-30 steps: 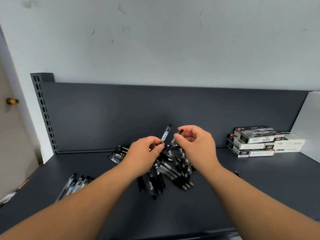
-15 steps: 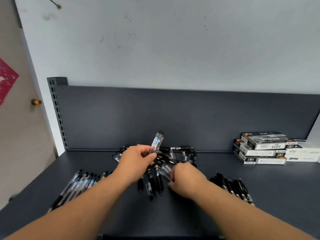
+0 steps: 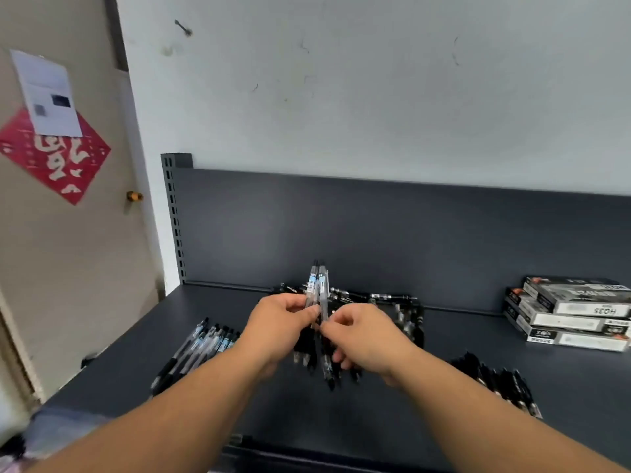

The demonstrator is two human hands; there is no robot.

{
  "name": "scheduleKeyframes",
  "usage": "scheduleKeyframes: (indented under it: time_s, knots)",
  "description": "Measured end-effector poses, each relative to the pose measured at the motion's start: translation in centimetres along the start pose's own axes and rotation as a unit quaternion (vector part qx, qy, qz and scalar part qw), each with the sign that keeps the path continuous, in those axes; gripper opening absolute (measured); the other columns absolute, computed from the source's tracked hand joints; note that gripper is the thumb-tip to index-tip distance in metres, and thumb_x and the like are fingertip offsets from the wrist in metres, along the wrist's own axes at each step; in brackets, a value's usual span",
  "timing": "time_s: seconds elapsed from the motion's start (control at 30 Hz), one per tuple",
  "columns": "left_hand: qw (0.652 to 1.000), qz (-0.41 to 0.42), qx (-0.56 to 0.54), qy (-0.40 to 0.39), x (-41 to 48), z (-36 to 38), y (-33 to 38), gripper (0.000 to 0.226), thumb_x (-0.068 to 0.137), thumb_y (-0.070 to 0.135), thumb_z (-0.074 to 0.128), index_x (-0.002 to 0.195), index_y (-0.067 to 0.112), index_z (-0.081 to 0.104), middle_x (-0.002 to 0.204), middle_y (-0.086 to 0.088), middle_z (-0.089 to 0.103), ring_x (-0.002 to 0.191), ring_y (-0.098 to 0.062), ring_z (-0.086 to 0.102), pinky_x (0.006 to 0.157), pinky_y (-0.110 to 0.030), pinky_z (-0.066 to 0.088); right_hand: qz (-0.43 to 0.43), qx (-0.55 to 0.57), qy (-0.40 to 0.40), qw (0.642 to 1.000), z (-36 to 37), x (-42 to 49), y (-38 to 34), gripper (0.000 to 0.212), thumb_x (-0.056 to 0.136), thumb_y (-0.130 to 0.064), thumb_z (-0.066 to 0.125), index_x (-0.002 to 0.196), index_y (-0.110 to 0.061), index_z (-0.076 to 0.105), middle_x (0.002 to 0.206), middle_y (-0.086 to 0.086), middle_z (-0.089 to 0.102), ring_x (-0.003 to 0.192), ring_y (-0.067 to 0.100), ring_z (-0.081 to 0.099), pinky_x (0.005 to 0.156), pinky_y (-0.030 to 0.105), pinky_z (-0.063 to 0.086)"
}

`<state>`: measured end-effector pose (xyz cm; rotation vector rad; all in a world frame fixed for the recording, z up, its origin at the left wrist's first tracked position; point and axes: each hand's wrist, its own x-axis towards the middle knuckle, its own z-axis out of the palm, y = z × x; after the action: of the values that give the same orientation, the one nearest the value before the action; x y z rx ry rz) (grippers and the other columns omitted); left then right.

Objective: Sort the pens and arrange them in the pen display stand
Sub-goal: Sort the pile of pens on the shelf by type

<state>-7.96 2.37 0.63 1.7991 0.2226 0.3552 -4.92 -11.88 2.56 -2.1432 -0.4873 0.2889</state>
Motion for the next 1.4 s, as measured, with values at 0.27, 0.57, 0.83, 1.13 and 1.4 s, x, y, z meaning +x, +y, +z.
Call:
scheduleKeyframes:
  time_s: [0.27, 0.57, 0.83, 1.13, 1.4]
  knots:
    - [0.999, -0.049, -0.010, 0.013, -1.8, -7.3, -1.1, 0.006, 0.086, 0.012, 0.069, 0.084, 0.013, 0.074, 0.080, -0.008, 0.075, 0.068, -0.015, 0.066, 0.053, -0.021, 0.047, -0.097, -0.070, -0.081, 0.990, 6.3, 2.0, -3.6, 0.016, 0.093, -0.026, 0.059, 0.081, -0.017, 0.063, 0.063, 0.003, 0.065, 0.042, 0.006, 0.055, 0.044, 0.016, 0.042]
    - [0.975, -0.126, 0.140, 0.116, -1.0, -15.9, -3.4, 0.005, 0.079, 0.017, 0.077, 0.083, 0.014, 0.074, 0.071, -0.003, 0.072, 0.070, -0.021, 0.067, 0.073, -0.032, 0.056, -0.181, -0.220, -0.061, 0.957, 11.1, 3.6, -4.7, 0.040, 0.084, -0.048, 0.066, 0.120, -0.030, 0.063, 0.116, -0.009, 0.063, 0.105, 0.013, 0.058, 0.091, 0.025, 0.047]
    - [0.896, -0.191, 0.399, 0.031, -0.1, -18.3, -5.8, 0.021, 0.084, 0.029, 0.070, 0.089, 0.009, 0.073, 0.079, -0.007, 0.070, 0.070, -0.022, 0.062, 0.068, -0.030, 0.051, -0.156, -0.267, -0.151, 0.939, 12.1, 4.3, -4.4, 0.072, 0.075, -0.059, 0.071, 0.138, -0.035, 0.046, 0.145, -0.007, 0.036, 0.131, 0.015, 0.039, 0.106, 0.030, 0.037]
    - [0.870, -0.149, 0.471, 0.000, -0.1, -16.7, -5.7, 0.042, 0.088, 0.045, 0.060, 0.118, 0.015, 0.059, 0.114, -0.003, 0.064, 0.102, -0.020, 0.058, 0.082, -0.027, 0.044, -0.174, -0.248, -0.157, 0.940, 13.5, 4.7, -4.3, 0.088, 0.070, -0.052, 0.079, 0.145, -0.028, 0.040, 0.150, -0.003, 0.029, 0.137, 0.014, 0.031, 0.109, 0.023, 0.027]
    - [0.835, -0.177, 0.519, -0.037, 0.3, -15.7, -5.7, 0.063, 0.091, 0.055, 0.050, 0.134, 0.010, 0.042, 0.137, -0.011, 0.048, 0.123, -0.026, 0.049, 0.098, -0.034, 0.042, -0.168, -0.240, -0.138, 0.946, 12.7, 4.5, -3.8, 0.090, 0.068, -0.059, 0.077, 0.144, -0.029, 0.040, 0.150, -0.006, 0.028, 0.135, 0.012, 0.034, 0.106, 0.023, 0.031]
